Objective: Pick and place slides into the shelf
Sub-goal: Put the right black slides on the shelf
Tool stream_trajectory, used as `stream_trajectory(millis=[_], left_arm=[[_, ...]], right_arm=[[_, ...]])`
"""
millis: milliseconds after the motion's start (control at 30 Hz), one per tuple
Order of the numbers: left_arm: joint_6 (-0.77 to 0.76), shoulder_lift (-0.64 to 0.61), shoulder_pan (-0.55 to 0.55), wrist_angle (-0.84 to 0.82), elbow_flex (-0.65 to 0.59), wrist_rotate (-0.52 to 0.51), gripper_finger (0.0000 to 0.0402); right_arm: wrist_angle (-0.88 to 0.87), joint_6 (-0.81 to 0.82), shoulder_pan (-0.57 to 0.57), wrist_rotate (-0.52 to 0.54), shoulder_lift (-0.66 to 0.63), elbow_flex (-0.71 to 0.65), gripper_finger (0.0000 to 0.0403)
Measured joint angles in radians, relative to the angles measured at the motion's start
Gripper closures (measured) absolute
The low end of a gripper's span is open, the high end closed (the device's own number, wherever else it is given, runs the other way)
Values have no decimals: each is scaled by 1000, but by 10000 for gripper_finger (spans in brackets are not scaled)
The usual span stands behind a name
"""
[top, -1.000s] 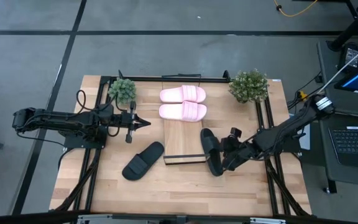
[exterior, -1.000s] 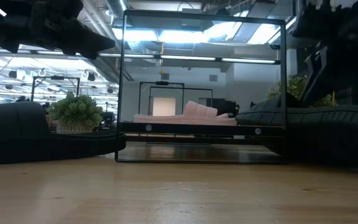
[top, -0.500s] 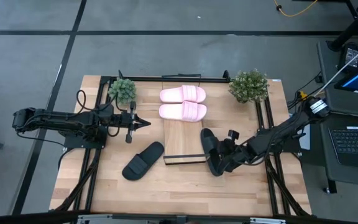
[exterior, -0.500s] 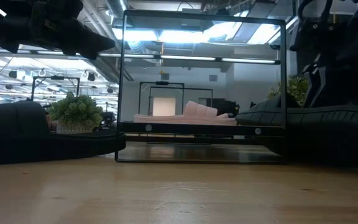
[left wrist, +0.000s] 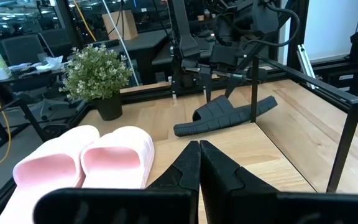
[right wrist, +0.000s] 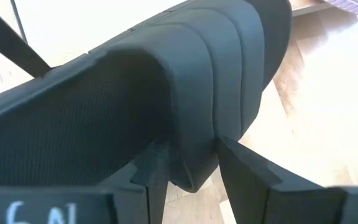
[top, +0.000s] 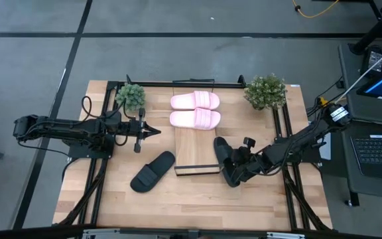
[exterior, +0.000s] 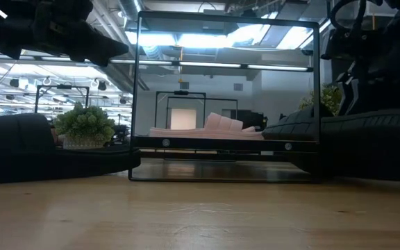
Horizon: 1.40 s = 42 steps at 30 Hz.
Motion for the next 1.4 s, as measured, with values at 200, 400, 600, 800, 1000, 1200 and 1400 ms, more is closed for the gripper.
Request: stream_trajectory(millis=[200, 400, 600, 800, 1000, 1200, 1400], left_arm=[[0, 0, 0, 0, 0, 0, 401], [0, 0, 0, 0, 0, 0, 401], [0, 0, 0, 0, 0, 0, 401], [0, 0, 0, 0, 0, 0, 401], [0, 0, 0, 0, 0, 0, 401], [2, 0, 0, -1, 0, 0, 401], [2, 0, 0, -1, 0, 0, 401]], right_arm=[[-7, -3, -1, 55, 0, 0, 264], [-31, -3, -1, 94, 0, -1, 277], [-36, -22, -1, 101, 0, -1, 360], [-52, -50, 0, 131, 0, -1, 388], [-107, -51, -2, 162, -10, 12, 391], [-288, -52, -5, 178, -11, 124, 391], [-391, -158, -7, 253, -12, 239, 391]])
